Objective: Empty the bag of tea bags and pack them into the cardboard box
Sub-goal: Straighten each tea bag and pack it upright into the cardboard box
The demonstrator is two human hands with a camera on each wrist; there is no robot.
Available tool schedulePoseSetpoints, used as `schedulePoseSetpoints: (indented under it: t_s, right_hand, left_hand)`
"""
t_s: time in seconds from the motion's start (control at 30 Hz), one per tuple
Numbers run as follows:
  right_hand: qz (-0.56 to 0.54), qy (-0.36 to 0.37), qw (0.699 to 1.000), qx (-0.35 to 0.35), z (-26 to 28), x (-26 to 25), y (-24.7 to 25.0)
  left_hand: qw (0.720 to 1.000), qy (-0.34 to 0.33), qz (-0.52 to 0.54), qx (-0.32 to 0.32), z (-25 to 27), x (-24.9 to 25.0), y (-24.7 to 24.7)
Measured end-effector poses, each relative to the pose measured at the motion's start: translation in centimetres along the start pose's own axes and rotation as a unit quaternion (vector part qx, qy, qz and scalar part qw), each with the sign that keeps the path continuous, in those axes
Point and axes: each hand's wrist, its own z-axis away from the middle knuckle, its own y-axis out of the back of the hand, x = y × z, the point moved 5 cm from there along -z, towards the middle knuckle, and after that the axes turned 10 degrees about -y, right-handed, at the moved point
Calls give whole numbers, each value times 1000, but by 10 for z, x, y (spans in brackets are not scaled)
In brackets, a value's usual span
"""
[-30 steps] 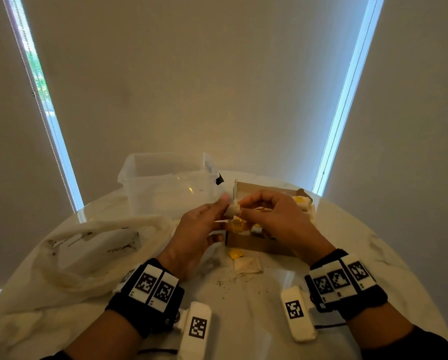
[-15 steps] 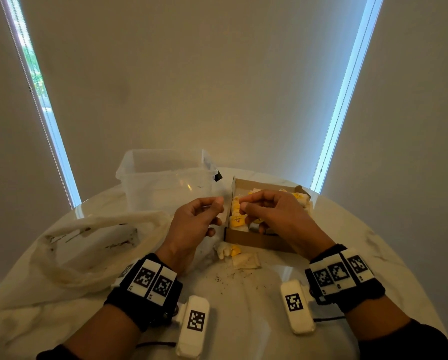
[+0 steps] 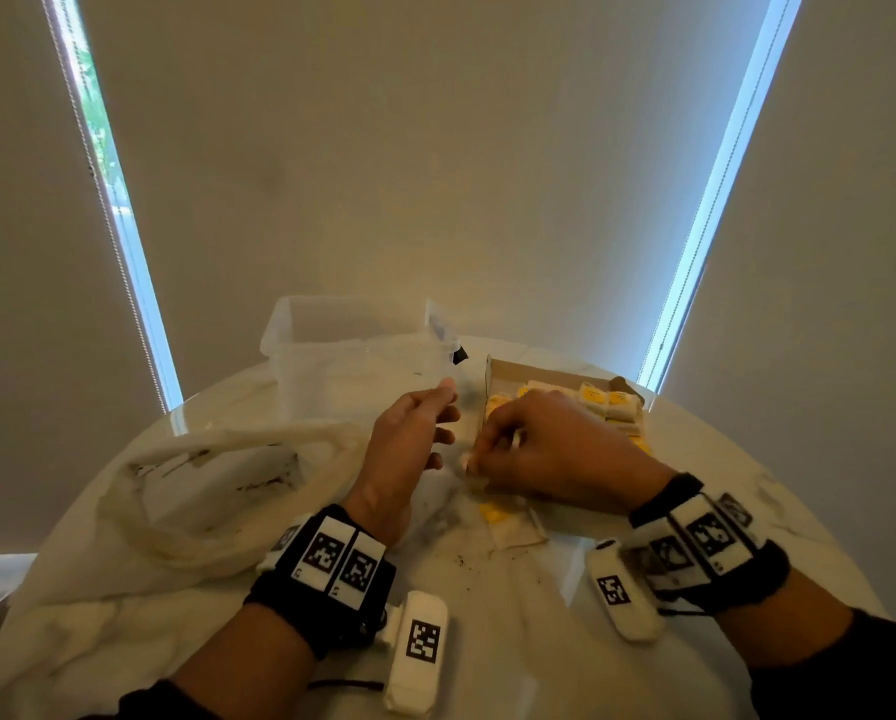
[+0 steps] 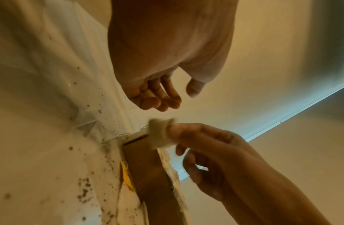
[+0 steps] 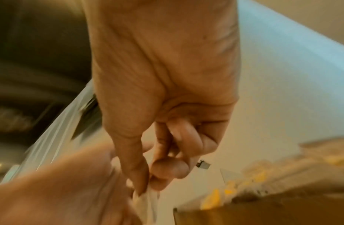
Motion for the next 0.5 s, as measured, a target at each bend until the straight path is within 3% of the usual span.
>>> schedulePoseSetpoints:
  t_s: [0.07,0.17,0.3,0.5]
  right_hand:
    - [-163,-37,985,30,1,14,16]
    - [-330,-94,939,5,6,30,15]
    - [-428,-117,896,-19,10,41,5]
    - [-469,-108,877,-5,11,47,3]
  left_hand:
    - [999,-17,0,-47,3,5,-6]
    - [993,-40,14,-114,9,8,-16]
    - [992,-57,16,-112,11,7,-16]
    - [996,-55,22,-68,6,2,-10]
